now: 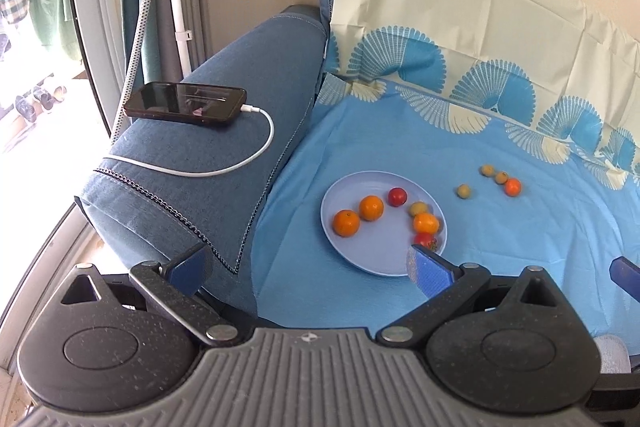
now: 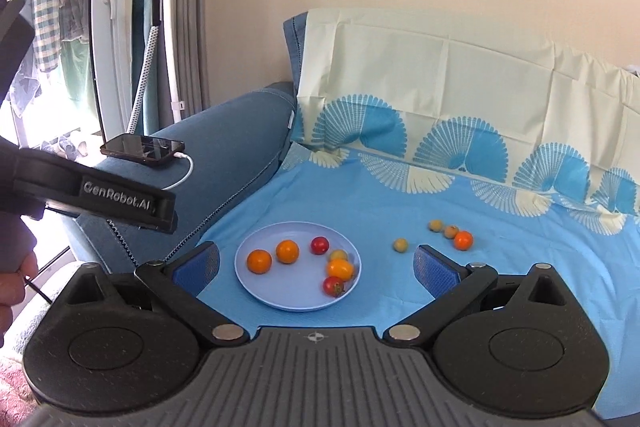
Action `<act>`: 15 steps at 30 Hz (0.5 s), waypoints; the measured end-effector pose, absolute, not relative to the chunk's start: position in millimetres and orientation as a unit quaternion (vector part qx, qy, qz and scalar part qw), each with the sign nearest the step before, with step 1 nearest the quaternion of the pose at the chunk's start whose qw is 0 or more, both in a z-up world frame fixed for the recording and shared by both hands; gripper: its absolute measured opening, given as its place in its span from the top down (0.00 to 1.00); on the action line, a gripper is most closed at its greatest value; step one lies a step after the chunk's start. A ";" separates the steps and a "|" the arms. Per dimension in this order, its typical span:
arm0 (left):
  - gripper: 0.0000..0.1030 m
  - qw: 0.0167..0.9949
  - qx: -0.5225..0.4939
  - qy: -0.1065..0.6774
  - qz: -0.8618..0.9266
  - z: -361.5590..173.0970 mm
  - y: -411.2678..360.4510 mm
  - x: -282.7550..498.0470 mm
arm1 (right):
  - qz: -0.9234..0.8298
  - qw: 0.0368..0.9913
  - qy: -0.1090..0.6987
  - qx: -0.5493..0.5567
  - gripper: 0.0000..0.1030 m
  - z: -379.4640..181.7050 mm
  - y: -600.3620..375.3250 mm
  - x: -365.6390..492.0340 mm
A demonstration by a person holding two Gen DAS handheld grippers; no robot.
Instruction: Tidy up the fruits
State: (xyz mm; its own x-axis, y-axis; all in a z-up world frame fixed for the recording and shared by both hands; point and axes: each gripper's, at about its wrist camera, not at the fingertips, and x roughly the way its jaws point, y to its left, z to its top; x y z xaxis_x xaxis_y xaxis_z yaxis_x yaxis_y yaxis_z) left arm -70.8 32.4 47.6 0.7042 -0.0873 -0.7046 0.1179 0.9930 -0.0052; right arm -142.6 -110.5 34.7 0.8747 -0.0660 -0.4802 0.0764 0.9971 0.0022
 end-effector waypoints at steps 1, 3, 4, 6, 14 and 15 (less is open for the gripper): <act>0.00 0.922 0.021 0.381 -0.057 47.0 31.4 -71.3 | -0.035 0.968 0.247 0.009 0.01 35.1 -110.8 -143.3; 0.00 0.922 0.023 0.381 -0.060 46.7 29.2 -71.3 | -0.034 0.969 0.246 0.007 0.01 35.4 -110.8 -144.3; 0.00 0.923 0.024 0.380 -0.060 46.6 28.1 -70.8 | -0.033 0.969 0.246 0.006 0.01 35.0 -111.0 -144.7; 0.00 0.922 0.027 0.381 -0.059 45.9 25.6 -68.7 | -0.030 0.968 0.247 0.006 0.01 33.9 -112.5 -144.4; 0.00 0.913 0.060 0.400 -0.056 32.1 11.2 -58.1 | -0.014 0.966 0.259 0.022 0.01 22.4 -120.7 -135.5; 0.00 0.912 0.062 0.402 -0.054 30.8 11.3 -56.5 | -0.012 0.965 0.262 0.024 0.01 20.3 -121.4 -133.7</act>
